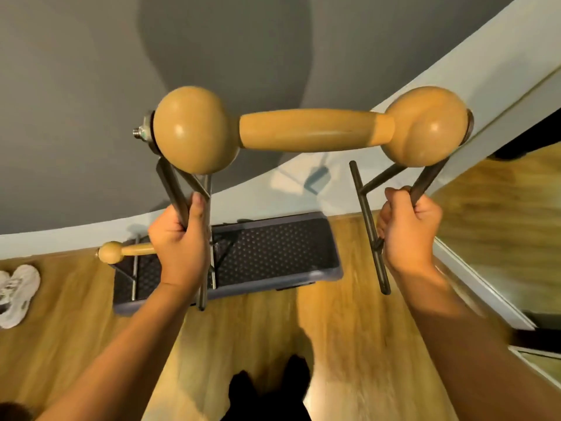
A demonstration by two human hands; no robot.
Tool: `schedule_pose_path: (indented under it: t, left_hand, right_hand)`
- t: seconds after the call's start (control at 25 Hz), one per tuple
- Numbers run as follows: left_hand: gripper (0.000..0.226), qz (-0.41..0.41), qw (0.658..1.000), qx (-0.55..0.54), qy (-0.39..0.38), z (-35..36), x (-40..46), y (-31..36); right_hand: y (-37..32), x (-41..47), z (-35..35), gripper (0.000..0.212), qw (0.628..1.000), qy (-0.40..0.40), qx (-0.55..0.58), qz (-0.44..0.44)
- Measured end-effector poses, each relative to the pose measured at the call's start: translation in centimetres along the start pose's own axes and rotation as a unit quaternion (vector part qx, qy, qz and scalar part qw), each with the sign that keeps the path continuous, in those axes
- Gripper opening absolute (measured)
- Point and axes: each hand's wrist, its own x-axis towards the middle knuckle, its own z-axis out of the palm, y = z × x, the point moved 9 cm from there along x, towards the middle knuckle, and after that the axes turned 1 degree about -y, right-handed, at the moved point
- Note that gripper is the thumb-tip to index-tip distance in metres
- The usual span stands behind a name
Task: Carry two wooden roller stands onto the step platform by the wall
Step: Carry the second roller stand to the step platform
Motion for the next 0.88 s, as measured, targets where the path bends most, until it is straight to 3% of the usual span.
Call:
schedule_pose_path:
  t: [0.16,0.32,0.6,0.88]
  left_hand:
    - [0.064,-0.028,0.999,-0.026,0.004,3.0,-0.5,-9.6]
    - [0.052,-0.046,0.997,-0.069,-0.009,5.5,-1.6,-18.4]
    - [0.080,-0.082,0.995,-0.053,-0.013,7.7,-4.5,-34.3]
    - [0.067,-0.089,0.995,-0.038,0.006,7.2,-4.1,-46.6]
  right_hand:
    - [9.5,2.5,-0.4,0.037,1.000,0.004,-0.012,0.004]
    - [18.3,4.1,-2.2,0.038,0.999,-0.003,-0.037,-0.013]
    - [34.1,5.2,-3.1,0.031,0.997,0.050,-0.055,0.026]
    - [47.1,5.7,-0.6,0.028,0.998,0.035,-0.042,0.041]
